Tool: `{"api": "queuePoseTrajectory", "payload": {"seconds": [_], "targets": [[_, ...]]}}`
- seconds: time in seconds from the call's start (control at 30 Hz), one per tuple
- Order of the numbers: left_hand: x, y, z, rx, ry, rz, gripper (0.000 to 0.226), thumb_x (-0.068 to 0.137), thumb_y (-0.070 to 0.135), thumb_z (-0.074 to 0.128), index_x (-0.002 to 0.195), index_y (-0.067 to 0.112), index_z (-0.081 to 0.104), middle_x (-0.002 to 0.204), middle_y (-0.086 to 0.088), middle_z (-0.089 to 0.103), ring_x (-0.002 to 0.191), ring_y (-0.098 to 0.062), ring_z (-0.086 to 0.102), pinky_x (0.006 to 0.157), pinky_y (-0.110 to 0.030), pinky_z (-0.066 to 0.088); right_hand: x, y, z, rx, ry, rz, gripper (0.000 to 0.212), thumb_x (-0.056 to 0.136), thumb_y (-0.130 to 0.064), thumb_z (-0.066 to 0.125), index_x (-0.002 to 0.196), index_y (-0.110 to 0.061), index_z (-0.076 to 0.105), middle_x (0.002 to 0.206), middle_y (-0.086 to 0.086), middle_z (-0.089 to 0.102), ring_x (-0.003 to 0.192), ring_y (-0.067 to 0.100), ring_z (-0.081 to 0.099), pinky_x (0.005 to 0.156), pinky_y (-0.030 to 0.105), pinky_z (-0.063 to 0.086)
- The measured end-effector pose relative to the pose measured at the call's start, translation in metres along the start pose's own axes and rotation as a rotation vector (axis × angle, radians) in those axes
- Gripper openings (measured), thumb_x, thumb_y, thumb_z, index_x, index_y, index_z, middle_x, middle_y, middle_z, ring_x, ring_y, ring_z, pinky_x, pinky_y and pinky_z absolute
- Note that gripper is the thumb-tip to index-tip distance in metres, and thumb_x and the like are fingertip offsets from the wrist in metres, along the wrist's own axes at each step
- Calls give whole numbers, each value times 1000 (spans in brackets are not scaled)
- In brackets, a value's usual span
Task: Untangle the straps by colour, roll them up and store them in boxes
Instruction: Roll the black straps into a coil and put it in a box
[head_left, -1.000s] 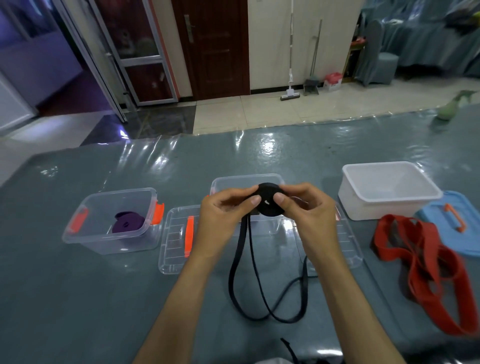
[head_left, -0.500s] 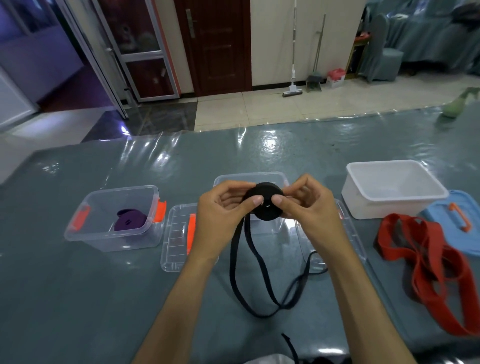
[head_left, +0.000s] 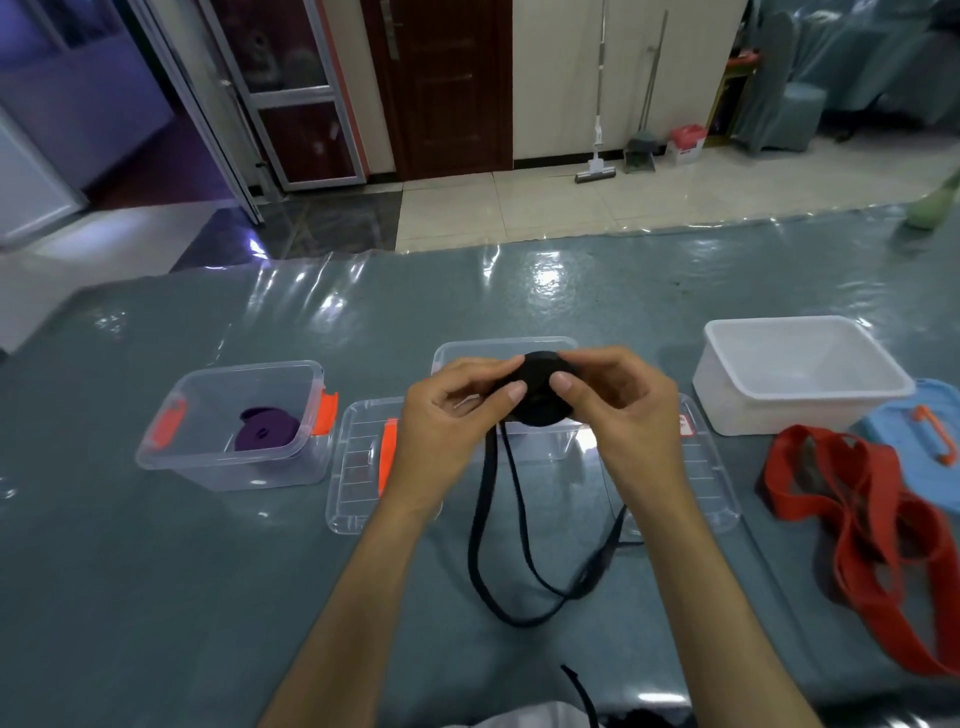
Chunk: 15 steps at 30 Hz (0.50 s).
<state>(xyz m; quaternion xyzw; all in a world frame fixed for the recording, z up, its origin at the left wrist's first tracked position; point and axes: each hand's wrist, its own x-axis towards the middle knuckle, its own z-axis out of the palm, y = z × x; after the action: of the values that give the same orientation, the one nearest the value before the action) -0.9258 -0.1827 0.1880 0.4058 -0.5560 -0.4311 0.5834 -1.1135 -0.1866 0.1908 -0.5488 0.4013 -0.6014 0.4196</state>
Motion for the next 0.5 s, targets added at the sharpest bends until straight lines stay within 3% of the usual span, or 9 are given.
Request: {"api": "queuePoseTrajectory", "payload": {"seconds": [0.07, 0.13, 0.2, 0.3, 0.4, 0.5], "targets": [[0, 0, -3, -1, -11, -12, 25, 89, 9, 85, 111, 19, 83, 112, -4, 81, 108, -20, 78, 96, -27, 60, 1, 1, -5, -22, -67, 55, 14, 90, -4, 82, 96, -11, 71, 97, 8, 78, 88, 20, 77, 85, 43, 65], [-2, 0, -2, -11, 13, -17, 23, 84, 11, 89, 103, 23, 83, 106, -4, 82, 104, -22, 79, 93, -28, 61, 2, 2, -10, -55, -128, 93, 23, 86, -6, 86, 87, -7, 63, 85, -3, 77, 75, 8, 72, 78, 32, 62], [-3, -2, 1, -11, 19, 1, 21, 84, 12, 90, 99, 24, 83, 104, -4, 82, 102, -22, 80, 91, -26, 61, 2, 1, -12, -58, -123, 69, 23, 83, -5, 88, 88, -8, 65, 78, -10, 74, 71, 6, 69, 76, 30, 61], [2, 0, 1, 10, -46, 21, 24, 88, 10, 86, 103, 28, 85, 106, -3, 81, 104, -20, 78, 92, -24, 60, 2, 0, -11, -51, -45, -17, 26, 83, -5, 88, 98, -21, 76, 87, -6, 77, 83, 11, 73, 83, 27, 59], [9, 3, -7, 66, -113, 31, 25, 89, 15, 86, 107, 32, 85, 107, -2, 81, 104, -22, 78, 93, -28, 61, 4, 3, -14, -41, -69, 21, 19, 83, -6, 87, 92, -18, 76, 92, 8, 77, 90, 30, 75, 89, 41, 62], [10, 3, -7, 132, -70, 55, 20, 86, 27, 88, 100, 38, 83, 103, 3, 82, 100, -21, 79, 91, -29, 62, 9, 3, -18, -49, -149, 82, 24, 81, -6, 90, 82, -14, 68, 95, 9, 78, 86, 24, 78, 85, 37, 64]]}}
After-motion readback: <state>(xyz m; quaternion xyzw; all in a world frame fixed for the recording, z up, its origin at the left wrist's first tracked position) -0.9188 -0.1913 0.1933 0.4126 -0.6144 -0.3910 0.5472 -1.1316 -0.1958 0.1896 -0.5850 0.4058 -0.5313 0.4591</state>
